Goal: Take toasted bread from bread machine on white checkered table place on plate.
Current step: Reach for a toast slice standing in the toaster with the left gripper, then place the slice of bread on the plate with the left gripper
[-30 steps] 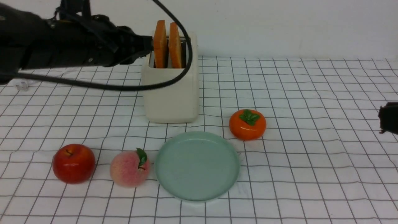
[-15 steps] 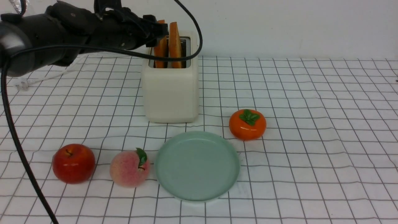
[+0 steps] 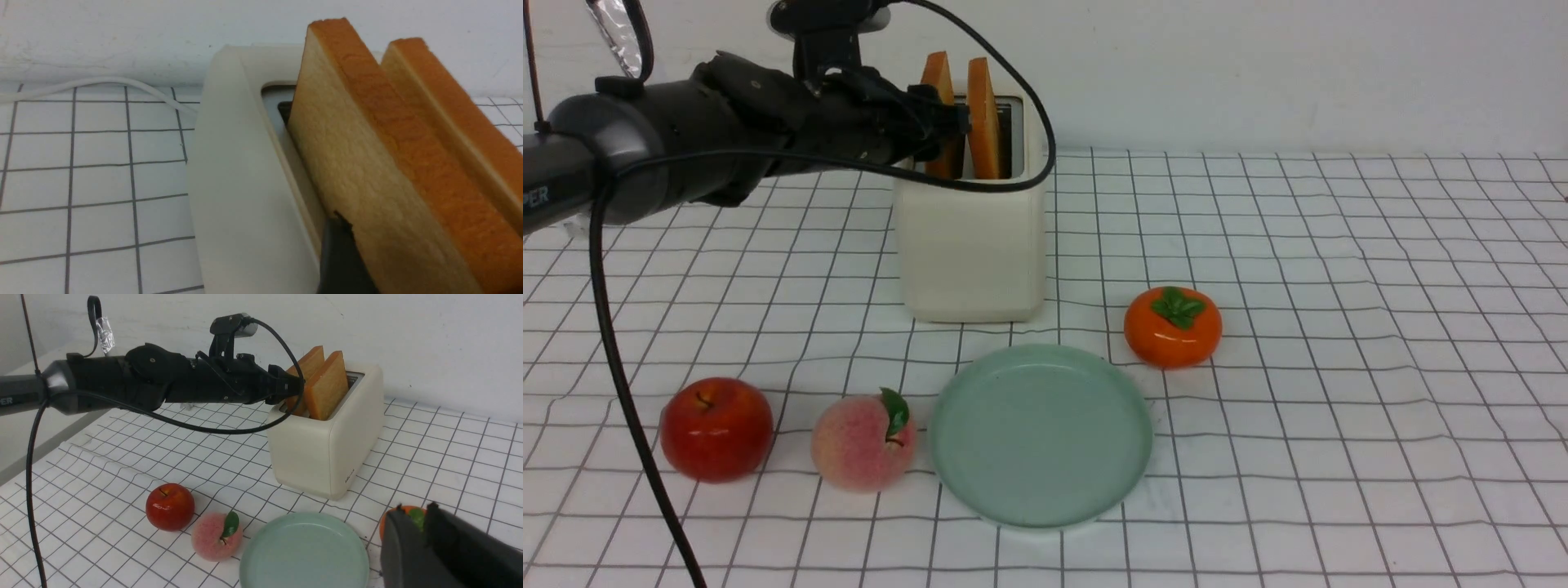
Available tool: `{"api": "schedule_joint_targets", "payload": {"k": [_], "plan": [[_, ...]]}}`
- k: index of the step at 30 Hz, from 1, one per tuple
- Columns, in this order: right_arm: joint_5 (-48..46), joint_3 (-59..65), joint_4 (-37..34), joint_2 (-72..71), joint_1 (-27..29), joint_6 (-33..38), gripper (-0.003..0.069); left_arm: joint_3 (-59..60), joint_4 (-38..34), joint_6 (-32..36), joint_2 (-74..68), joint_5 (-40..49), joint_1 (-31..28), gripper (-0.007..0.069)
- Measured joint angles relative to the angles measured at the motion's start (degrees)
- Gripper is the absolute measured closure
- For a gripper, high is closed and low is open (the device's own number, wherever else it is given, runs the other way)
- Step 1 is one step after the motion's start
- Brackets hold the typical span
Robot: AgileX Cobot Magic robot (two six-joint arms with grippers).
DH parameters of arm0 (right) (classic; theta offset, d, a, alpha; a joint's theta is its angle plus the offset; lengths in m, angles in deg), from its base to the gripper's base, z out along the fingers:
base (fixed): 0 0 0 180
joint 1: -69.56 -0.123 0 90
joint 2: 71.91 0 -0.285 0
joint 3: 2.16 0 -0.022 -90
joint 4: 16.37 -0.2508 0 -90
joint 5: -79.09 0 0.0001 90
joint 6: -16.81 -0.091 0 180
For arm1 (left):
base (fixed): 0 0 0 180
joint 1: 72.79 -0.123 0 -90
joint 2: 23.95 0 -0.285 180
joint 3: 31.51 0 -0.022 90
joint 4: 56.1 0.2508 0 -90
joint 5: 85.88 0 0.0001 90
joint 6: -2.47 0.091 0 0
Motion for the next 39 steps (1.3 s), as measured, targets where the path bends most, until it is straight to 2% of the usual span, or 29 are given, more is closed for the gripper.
{"api": "schedule_joint_targets", "payload": {"k": [6, 8, 11, 22, 33, 39], "plan": [[-0.58, 0.00, 0.00, 0.00, 0.00, 0.06, 0.0573, 0.00, -0.60, 0.00, -0.15, -0.31, 0.06, 0.0388], [-0.64, 0.00, 0.00, 0.00, 0.00, 0.06, 0.0573, -0.06, -1.65, 0.00, -0.15, -0.31, 0.11, 0.0465], [-0.70, 0.00, 0.06, 0.00, 0.00, 0.06, 0.0573, -0.06, -3.20, 0.00, -0.15, -0.31, 0.11, 0.0528], [-1.32, 0.00, 0.19, 0.00, 0.00, 0.06, 0.0565, -0.06, -5.72, 0.00, 0.66, -0.16, 0.11, 0.0532], [-1.27, 0.00, 0.01, 0.00, 0.00, 0.18, 0.0562, -0.06, -5.77, 0.00, 10.48, 0.92, 0.11, 0.0533], [-1.27, 0.00, 0.01, 0.00, 0.00, 0.18, 0.0562, -0.06, -5.71, 0.31, 19.40, 5.34, 0.11, 0.0533]]}}
